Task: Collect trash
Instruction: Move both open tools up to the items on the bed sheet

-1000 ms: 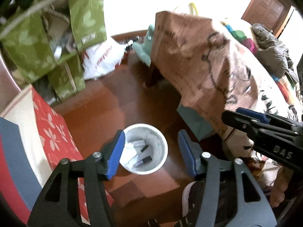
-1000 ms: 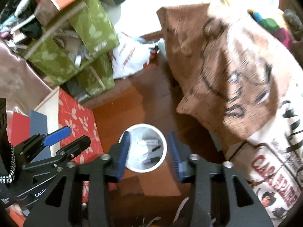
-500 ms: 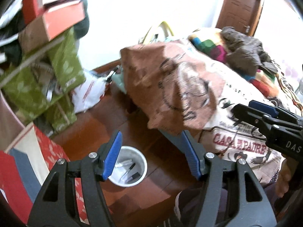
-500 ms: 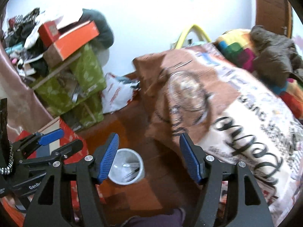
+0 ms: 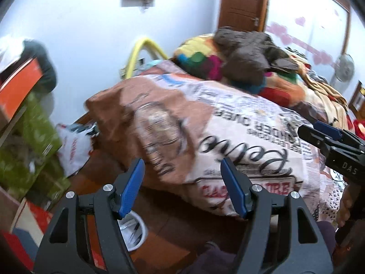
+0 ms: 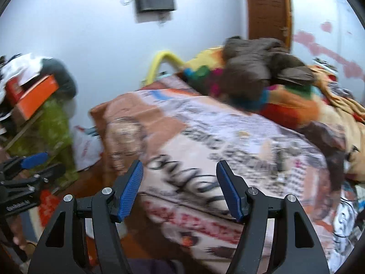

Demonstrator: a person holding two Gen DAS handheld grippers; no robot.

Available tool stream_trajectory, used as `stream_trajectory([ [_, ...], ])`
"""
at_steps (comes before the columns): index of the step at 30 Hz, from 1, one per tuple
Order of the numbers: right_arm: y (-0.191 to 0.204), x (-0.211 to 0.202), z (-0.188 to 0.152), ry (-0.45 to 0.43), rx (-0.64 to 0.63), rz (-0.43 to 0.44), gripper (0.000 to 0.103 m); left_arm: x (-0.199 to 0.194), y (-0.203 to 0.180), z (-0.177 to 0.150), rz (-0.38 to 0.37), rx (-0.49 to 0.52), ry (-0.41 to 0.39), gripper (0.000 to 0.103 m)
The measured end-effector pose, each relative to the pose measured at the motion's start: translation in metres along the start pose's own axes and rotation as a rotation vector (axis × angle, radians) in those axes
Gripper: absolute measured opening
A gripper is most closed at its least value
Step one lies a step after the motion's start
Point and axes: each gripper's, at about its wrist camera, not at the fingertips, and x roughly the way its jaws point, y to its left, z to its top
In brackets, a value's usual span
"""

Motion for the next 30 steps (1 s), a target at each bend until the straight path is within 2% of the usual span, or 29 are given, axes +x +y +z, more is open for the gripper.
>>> stream_trajectory([
  [9, -0.095, 0.005, -0.011, 0.029, 0.101, -0.13, 0.063, 0.047, -0.091, 0.032, -0.126, 0.114, 0.029, 0.068],
  [17, -0.167, 0.017, -0.018, 0.058, 0.159, -0.208, 0.063, 0.104, -0.15, 0.055, -0.232, 0.12, 0.097, 0.068],
  [25, -0.225, 0.045, -0.016, 0.104, 0.224, -0.222, 0.063, 0.163, -0.202, 0.066, -0.29, 0.145, 0.165, 0.068],
  [30, -0.25, 0.072, -0.013, 0.143, 0.266, -0.189, 0.063, 0.199, -0.227, 0.068, -0.32, 0.151, 0.204, 0.068],
])
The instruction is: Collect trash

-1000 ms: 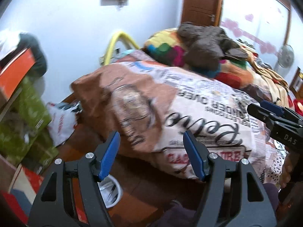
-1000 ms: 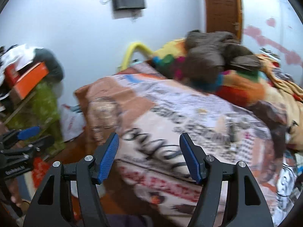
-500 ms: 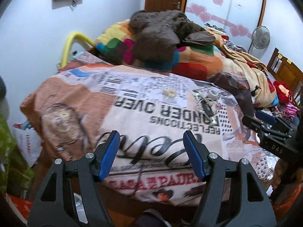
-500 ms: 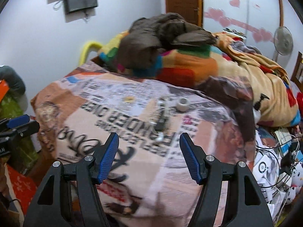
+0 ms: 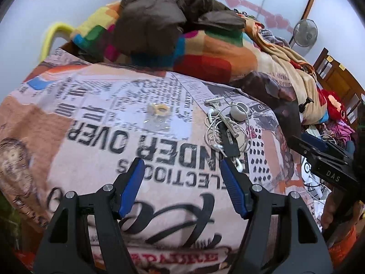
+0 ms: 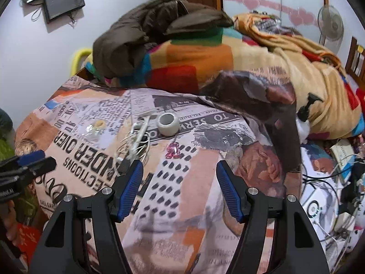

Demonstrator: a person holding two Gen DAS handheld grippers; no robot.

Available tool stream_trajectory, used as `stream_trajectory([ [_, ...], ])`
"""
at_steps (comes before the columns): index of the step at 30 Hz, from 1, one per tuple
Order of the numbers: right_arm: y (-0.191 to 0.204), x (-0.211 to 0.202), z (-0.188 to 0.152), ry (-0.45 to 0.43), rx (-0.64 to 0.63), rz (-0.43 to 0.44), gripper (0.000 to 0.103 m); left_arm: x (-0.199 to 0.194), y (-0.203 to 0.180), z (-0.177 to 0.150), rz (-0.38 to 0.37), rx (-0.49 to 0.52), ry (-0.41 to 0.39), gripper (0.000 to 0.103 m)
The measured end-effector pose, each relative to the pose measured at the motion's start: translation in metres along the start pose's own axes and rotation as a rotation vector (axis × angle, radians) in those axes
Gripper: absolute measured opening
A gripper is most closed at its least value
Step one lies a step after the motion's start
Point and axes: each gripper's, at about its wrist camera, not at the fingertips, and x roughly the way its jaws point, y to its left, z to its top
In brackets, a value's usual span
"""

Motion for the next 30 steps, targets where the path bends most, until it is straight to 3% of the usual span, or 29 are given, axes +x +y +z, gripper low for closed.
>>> stream_trajectory([
  [9, 0.0, 0.047, 0.023, 0.04, 0.033, 0.069, 0.063, 0.054, -0.006, 0.016, -0.051, -0.014, 0.031, 0.068],
  [11, 0.004, 0.053, 0.023, 0.042, 0.014, 0.065, 0.062, 0.064, -0.009, 0.018, -0.075, -0.014, 0.039, 0.062],
  [15, 0.009, 0.065, 0.025, 0.067, -0.016, 0.085, 0.052, 0.083, -0.02, 0.022, -0.117, 0.011, 0.06, 0.039],
  [21, 0.023, 0.082, 0.032, 0.105, -0.06, 0.105, 0.04, 0.096, -0.035, 0.017, -0.084, 0.091, 0.066, 0.017],
  [30, 0.036, 0.091, 0.036, 0.127, -0.051, 0.145, 0.034, 0.095, -0.023, 0.01, -0.113, 0.057, 0.061, 0.006],
])
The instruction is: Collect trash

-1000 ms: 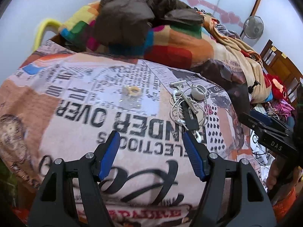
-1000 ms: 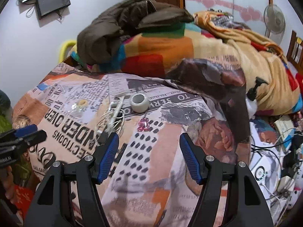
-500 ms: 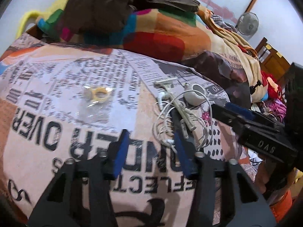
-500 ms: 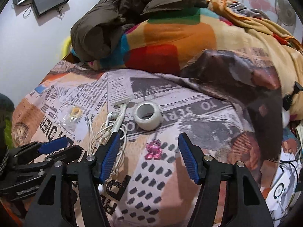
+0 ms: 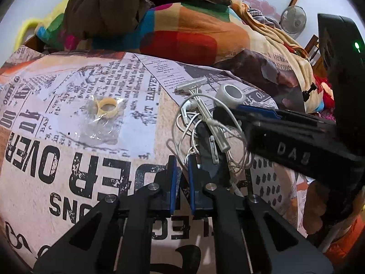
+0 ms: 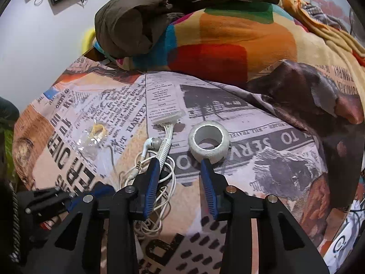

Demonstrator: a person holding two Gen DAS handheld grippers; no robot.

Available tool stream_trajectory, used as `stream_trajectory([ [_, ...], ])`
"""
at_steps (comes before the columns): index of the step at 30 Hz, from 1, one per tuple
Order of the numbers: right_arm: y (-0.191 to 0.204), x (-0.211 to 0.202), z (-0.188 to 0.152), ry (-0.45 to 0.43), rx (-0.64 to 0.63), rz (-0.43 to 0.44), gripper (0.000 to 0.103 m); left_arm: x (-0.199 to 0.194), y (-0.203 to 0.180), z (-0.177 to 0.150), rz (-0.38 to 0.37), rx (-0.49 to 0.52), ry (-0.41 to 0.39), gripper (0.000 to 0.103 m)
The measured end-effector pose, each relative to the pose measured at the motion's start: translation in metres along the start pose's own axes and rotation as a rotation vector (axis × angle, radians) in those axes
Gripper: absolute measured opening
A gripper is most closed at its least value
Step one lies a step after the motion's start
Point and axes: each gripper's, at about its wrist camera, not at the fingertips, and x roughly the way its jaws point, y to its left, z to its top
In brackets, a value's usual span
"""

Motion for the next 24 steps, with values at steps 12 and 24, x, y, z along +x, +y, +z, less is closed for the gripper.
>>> stream_trajectory([
  [12, 0.023, 0.022, 0.006, 0.012, -0.04, -0.079, 0.02, -0.013, 0.01, -0.02, 0.018, 0.024, -0.023, 0.0],
  [24, 0.033, 0.014, 0.004, -0.013, -0.103, -0.095, 0.009, -0.016, 0.019, -0.017, -0.076, -0.017, -0.006, 0.004],
])
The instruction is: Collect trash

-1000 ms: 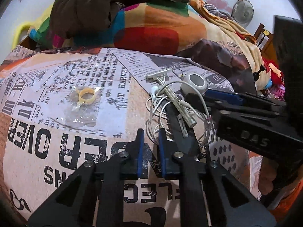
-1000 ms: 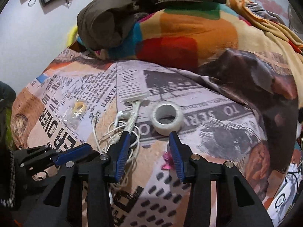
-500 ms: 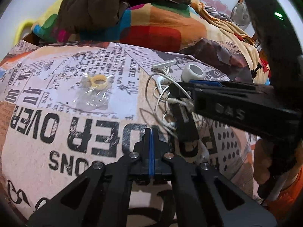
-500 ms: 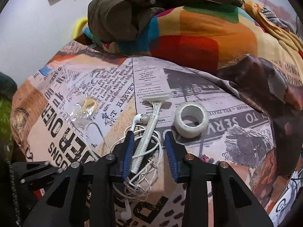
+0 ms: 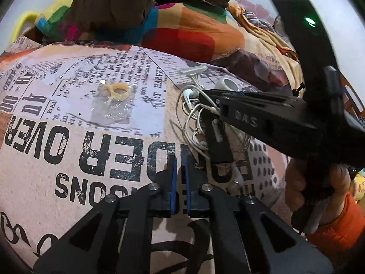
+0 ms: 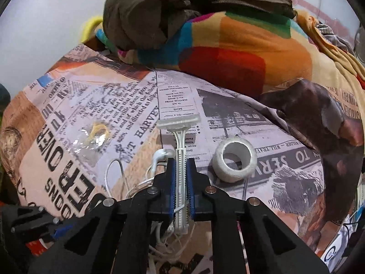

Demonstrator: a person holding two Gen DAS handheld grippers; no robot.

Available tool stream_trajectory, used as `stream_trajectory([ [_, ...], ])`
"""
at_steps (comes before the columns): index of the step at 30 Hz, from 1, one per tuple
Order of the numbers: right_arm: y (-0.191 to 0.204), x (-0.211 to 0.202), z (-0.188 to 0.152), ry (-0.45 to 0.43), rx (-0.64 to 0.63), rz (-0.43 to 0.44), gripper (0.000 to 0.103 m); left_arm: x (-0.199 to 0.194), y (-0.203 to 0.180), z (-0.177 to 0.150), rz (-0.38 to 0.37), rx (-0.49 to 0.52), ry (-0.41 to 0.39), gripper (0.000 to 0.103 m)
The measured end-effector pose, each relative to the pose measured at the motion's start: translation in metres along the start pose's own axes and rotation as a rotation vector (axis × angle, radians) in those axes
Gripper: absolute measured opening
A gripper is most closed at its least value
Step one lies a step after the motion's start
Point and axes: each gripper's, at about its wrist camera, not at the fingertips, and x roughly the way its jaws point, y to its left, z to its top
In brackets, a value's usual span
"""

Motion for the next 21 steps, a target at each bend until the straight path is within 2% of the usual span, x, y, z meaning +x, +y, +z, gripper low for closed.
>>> stream_trajectory([
  [3, -0.007, -0.021, -0.005, -0.045, 0.014, 0.011, 0.009, -0.007, -0.005, 0.001, 0.008, 0.017, -0.012, 0.005],
  [5, -0.014, -0.035, -0.01, -0.071, 0.031, 0.017, 0.009, -0.011, -0.011, 0.003, -0.001, 0.028, -0.011, 0.013],
  [6, -0.018, -0.041, -0.011, -0.08, 0.039, 0.022, 0.009, -0.012, -0.014, 0.004, -0.001, 0.032, -0.007, 0.024],
  [7, -0.023, -0.047, -0.014, -0.085, 0.052, 0.032, 0.009, -0.014, -0.018, 0.004, 0.002, 0.037, -0.004, 0.031],
  [16, -0.056, -0.05, -0.046, -0.038, 0.13, 0.059, 0.009, -0.023, -0.049, 0.001, -0.004, 0.075, 0.01, 0.031],
  [21, -0.068, -0.049, -0.061, -0.015, 0.155, 0.061, 0.009, -0.025, -0.066, 0.0, -0.036, 0.091, 0.012, 0.032],
])
